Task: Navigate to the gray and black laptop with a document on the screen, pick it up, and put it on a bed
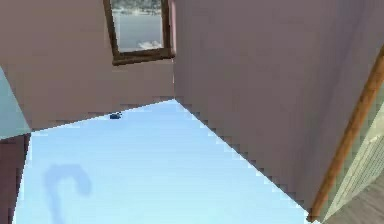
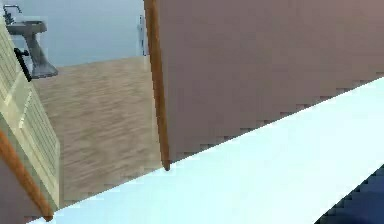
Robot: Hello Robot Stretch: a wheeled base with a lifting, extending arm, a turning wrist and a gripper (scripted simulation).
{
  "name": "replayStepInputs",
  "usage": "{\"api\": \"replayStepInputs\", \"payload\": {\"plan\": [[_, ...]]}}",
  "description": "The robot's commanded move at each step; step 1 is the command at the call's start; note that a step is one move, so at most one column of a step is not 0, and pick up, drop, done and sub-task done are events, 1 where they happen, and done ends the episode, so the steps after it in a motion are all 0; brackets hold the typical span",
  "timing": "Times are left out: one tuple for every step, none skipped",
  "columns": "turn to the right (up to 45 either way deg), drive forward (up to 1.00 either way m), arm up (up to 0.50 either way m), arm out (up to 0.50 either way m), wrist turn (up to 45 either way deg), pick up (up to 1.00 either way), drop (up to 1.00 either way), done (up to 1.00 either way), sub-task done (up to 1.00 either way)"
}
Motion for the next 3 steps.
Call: {"api": "replayStepInputs", "payload": {"plan": [[45.0, 0.0, 0.0, 0.0, 0.0, 0.0, 0.0, 0.0, 0.0], [45.0, 0.0, 0.0, 0.0, 0.0, 0.0, 0.0, 0.0, 0.0], [15.0, 0.0, 0.0, 0.0, 0.0, 0.0, 0.0, 0.0, 0.0]]}}
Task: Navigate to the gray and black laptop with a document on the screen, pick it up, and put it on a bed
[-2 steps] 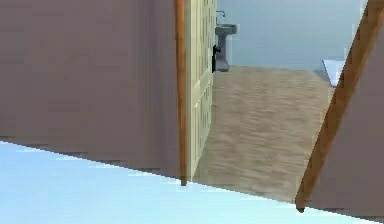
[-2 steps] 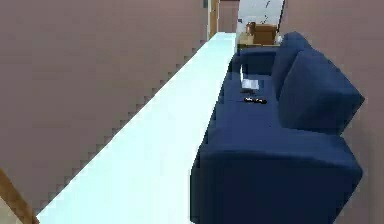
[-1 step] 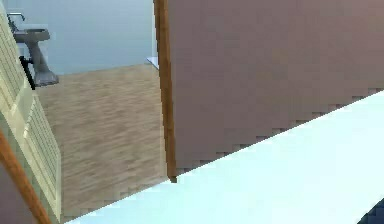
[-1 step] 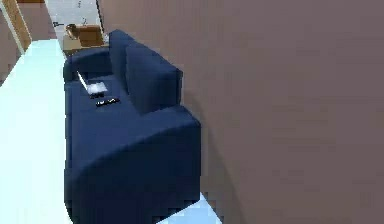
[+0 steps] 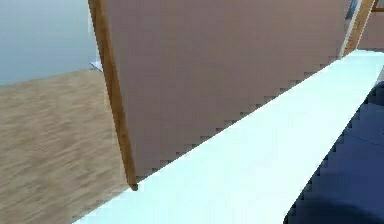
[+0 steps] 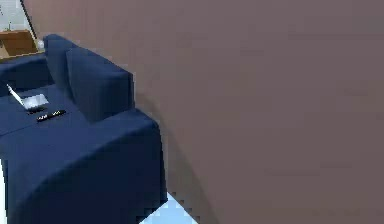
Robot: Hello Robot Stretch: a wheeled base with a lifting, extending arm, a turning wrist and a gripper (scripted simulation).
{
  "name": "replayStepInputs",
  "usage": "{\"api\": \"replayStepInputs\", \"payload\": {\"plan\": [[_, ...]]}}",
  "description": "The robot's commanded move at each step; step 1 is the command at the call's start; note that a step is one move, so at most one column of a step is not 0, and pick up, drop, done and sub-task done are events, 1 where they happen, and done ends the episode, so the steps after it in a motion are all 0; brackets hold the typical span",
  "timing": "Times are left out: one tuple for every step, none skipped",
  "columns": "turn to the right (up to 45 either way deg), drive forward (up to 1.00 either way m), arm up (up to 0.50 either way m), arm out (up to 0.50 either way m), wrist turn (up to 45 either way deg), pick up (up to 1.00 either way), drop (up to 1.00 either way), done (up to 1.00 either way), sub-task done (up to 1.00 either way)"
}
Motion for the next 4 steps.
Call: {"api": "replayStepInputs", "payload": {"plan": [[0.0, 0.9, 0.0, 0.0, 0.0, 0.0, 0.0, 0.0, 0.0], [45.0, 0.0, 0.0, 0.0, 0.0, 0.0, 0.0, 0.0, 0.0], [0.0, 0.85, 0.0, 0.0, 0.0, 0.0, 0.0, 0.0, 0.0], [-42.0, 0.0, 0.0, 0.0, 0.0, 0.0, 0.0, 0.0, 0.0]]}}
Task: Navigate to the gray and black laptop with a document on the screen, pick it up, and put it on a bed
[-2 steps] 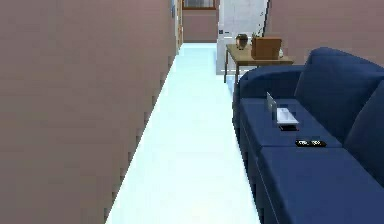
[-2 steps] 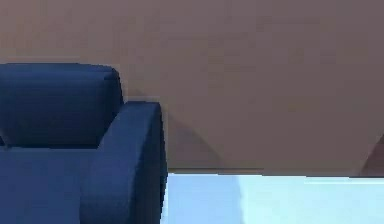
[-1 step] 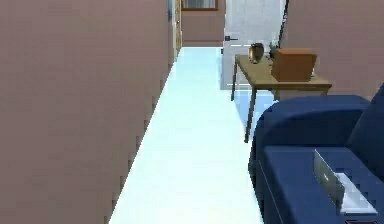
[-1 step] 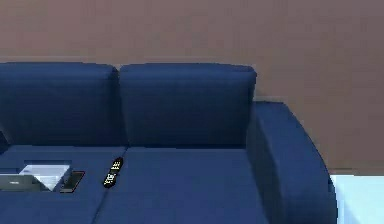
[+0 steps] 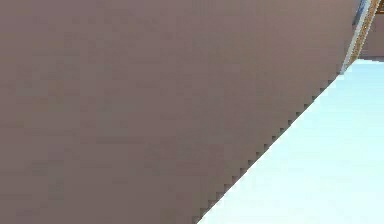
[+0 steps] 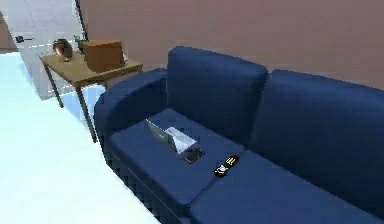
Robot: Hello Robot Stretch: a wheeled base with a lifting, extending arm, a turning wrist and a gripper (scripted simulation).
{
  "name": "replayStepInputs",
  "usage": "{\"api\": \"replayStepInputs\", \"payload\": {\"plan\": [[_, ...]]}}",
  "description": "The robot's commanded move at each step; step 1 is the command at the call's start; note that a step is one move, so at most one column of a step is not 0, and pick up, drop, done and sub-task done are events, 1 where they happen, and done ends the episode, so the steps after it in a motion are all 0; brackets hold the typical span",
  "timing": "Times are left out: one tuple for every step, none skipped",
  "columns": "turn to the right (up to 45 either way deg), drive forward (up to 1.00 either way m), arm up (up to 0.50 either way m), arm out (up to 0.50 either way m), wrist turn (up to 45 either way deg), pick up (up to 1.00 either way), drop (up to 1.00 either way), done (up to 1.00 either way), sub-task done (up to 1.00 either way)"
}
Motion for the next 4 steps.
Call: {"api": "replayStepInputs", "payload": {"plan": [[45.0, 0.0, 0.0, 0.0, 0.0, 0.0, 0.0, 0.0, 0.0], [12.0, 0.0, 0.0, 0.0, 0.0, 0.0, 0.0, 0.0, 0.0], [0.0, 0.7, 0.0, 0.0, 0.0, 0.0, 0.0, 0.0, 0.0], [-27.0, 0.0, 0.0, 0.0, 0.0, 0.0, 0.0, 0.0, 0.0]]}}
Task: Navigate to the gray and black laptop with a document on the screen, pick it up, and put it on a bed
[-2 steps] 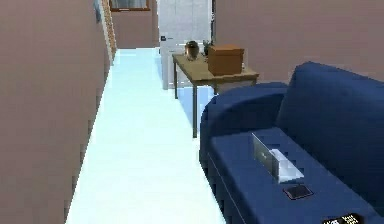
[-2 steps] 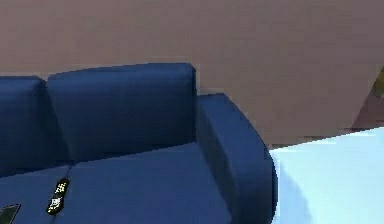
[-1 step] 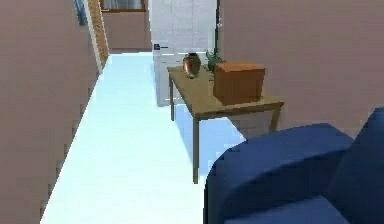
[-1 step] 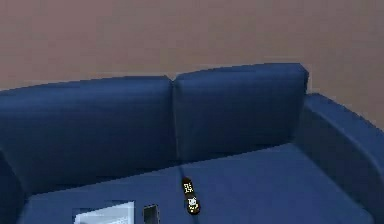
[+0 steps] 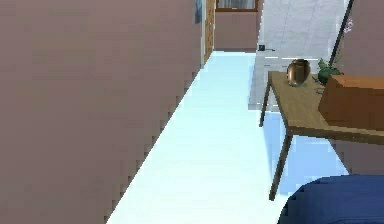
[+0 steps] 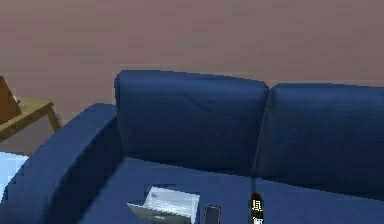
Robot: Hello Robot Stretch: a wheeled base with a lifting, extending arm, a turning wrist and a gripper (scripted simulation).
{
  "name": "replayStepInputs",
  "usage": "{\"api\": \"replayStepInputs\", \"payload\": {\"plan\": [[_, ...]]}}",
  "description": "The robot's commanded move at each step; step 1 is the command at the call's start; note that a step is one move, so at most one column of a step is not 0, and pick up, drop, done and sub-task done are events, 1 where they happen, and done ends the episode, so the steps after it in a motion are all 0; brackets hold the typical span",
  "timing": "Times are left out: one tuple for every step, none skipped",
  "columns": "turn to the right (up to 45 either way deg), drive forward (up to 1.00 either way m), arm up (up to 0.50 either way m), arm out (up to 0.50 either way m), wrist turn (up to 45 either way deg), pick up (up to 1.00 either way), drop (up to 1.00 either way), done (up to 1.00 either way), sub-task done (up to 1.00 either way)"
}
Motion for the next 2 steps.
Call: {"api": "replayStepInputs", "payload": {"plan": [[0.0, 0.0, 0.5, 0.0, 0.0, 0.0, 0.0, 0.0, 0.0], [0.0, 0.0, 0.22, 0.0, 0.0, 0.0, 0.0, 0.0, 0.0]]}}
